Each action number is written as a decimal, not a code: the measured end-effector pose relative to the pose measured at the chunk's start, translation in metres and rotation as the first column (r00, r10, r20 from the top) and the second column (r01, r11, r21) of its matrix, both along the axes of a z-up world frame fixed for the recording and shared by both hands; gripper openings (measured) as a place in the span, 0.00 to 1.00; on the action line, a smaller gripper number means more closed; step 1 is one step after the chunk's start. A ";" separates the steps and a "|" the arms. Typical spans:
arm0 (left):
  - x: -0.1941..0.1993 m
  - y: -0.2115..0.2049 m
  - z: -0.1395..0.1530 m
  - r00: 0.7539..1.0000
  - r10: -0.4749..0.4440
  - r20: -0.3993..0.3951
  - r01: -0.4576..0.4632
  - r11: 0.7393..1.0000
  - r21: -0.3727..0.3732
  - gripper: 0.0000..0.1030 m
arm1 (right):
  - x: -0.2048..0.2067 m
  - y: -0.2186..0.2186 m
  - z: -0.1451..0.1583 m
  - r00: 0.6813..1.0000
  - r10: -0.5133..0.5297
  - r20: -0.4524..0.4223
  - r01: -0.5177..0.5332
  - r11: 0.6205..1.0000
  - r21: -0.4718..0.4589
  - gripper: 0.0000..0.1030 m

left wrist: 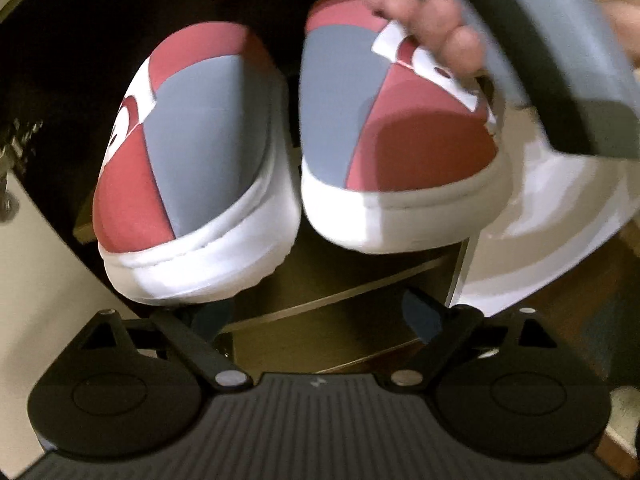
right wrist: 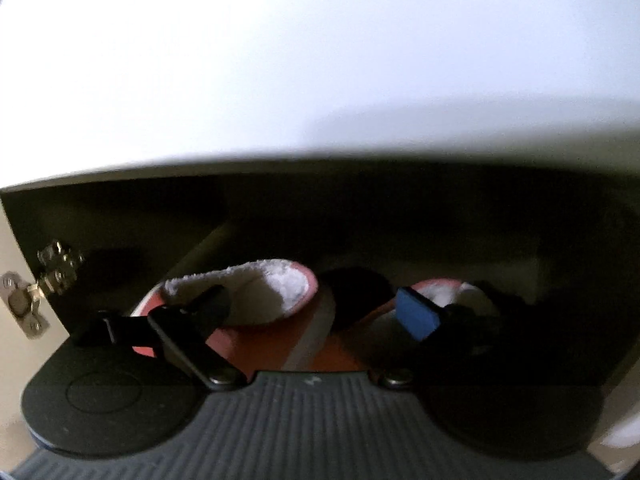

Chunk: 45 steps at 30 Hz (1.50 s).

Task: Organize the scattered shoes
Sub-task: 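Lift the slipper pair up into the open shoe cabinet with the right gripper, then lower the slipper pair onto the cabinet shelf and open the right gripper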

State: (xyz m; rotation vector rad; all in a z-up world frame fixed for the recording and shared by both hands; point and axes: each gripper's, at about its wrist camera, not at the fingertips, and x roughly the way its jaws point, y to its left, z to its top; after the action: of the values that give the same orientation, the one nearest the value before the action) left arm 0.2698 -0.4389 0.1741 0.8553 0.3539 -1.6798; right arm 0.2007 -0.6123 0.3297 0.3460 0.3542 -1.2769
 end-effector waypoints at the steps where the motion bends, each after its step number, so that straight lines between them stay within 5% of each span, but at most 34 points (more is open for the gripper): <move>1: -0.002 0.002 0.001 1.000 -0.021 0.007 0.021 1.000 0.006 0.90 | 0.003 0.014 0.003 1.000 0.009 -0.010 -0.009 1.000 -0.005 0.95; 5: -0.008 0.009 -0.001 0.996 -0.072 0.045 0.071 0.997 0.028 0.90 | 0.002 0.051 0.004 0.998 -0.006 -0.055 0.006 1.000 -0.003 0.95; 8: -0.014 0.017 -0.007 0.989 -0.106 0.103 0.102 0.994 0.036 0.90 | -0.027 0.060 0.008 0.992 -0.099 -0.081 0.106 0.990 0.092 0.95; 11: -0.010 0.013 -0.008 0.988 -0.119 0.098 0.115 0.993 0.039 0.92 | -0.026 0.044 -0.010 0.990 -0.143 -0.004 0.141 0.975 0.172 0.88; 16: -0.005 0.000 -0.010 0.983 -0.137 0.119 0.133 0.990 0.036 0.91 | -0.034 0.016 -0.001 0.987 -0.158 0.029 0.151 0.974 0.169 0.76; 23: -0.009 0.001 -0.006 0.982 -0.145 0.118 0.145 0.989 0.010 0.91 | -0.037 0.029 -0.018 0.989 -0.138 0.044 0.135 0.988 0.080 0.82; 31: -0.018 0.015 -0.021 0.964 -0.196 0.177 0.191 0.981 0.046 0.90 | -0.006 0.034 -0.037 0.977 -0.173 -0.126 0.182 0.981 0.066 0.90; 35: -0.020 0.026 -0.022 0.963 -0.214 0.162 0.211 0.977 0.030 0.90 | 0.004 0.035 -0.037 0.970 -0.172 -0.171 0.190 0.977 0.097 0.74; 41: -0.004 0.026 -0.022 0.980 -0.150 0.134 0.151 0.988 0.003 0.90 | 0.018 0.017 -0.030 0.980 -0.115 -0.161 0.132 0.986 0.098 0.67; 45: 0.003 0.028 -0.027 0.977 -0.150 0.152 0.150 0.989 0.009 0.90 | 0.023 -0.004 -0.031 0.979 -0.131 -0.157 0.144 0.987 0.077 0.74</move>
State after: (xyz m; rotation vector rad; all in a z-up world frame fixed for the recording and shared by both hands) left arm 0.2728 -0.4106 0.1474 1.0235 0.1863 -1.7401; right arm 0.2233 -0.6158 0.2986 0.3538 0.5245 -1.4305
